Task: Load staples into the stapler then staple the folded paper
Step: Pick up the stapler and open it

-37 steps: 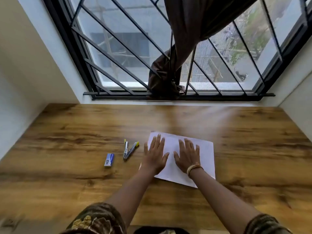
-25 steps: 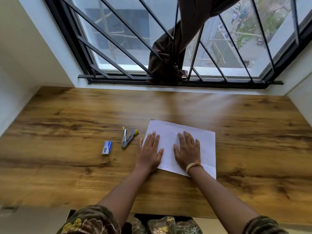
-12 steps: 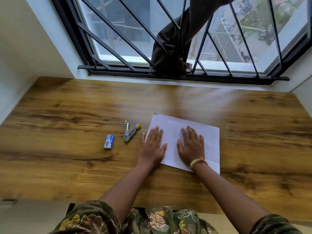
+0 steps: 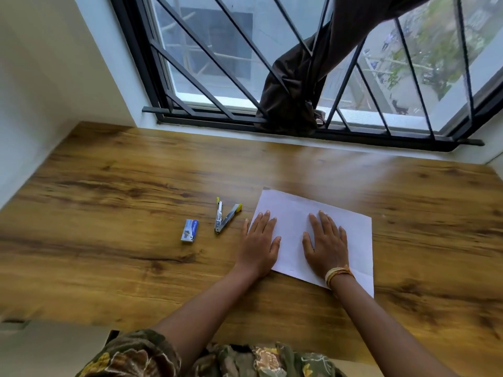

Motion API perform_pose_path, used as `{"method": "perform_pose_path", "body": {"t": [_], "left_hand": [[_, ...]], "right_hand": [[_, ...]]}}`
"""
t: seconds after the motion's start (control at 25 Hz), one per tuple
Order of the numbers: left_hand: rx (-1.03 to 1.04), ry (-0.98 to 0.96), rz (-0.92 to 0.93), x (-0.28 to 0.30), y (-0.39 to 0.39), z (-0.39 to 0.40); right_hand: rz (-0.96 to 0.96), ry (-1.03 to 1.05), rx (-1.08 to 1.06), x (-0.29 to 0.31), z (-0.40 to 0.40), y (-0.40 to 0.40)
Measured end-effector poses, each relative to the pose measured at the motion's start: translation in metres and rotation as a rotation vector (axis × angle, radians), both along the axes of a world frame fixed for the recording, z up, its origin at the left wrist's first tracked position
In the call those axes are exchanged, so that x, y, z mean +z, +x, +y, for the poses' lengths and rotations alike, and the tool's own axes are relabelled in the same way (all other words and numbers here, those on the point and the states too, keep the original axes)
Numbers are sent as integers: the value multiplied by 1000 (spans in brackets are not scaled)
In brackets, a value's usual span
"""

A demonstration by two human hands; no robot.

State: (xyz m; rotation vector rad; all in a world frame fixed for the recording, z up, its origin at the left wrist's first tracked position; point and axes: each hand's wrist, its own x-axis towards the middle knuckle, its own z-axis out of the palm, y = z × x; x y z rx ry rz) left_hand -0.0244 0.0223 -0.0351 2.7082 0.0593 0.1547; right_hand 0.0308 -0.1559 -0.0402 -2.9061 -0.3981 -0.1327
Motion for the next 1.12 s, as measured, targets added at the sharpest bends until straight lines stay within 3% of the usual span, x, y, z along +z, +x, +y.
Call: {"method": "perform_pose_path", "body": {"t": [0.16, 0.24, 0.36, 0.48, 0.6, 0.72, 0.8, 0.96, 1.04, 1.12], "left_hand": [[-73, -152, -184, 2, -21, 17], [-74, -202, -260, 5, -29, 29], [43, -239, -312, 10, -40, 45], [102, -228, -320, 4, -48, 56], [136, -268, -301, 0, -50, 57], [191, -338, -286, 2, -50, 57], [259, -437, -282, 1, -50, 60], [602, -687, -292, 17, -34, 56], [724, -863, -142, 28, -16, 56], [686, -1048, -7, 33, 3, 60]], "right_hand": [[-12, 243, -132, 8, 27, 1], [-23, 385, -95, 20, 58, 5], [278, 534, 56, 45, 109, 11], [472, 379, 294, 57, 151, 19], [460, 133, 446, 58, 169, 27], [422, 52, 491, 55, 160, 35], [357, 48, 507, 54, 147, 40], [207, 110, 518, 53, 120, 39], [149, 138, 535, 54, 112, 32], [108, 150, 520, 57, 109, 24]]}}
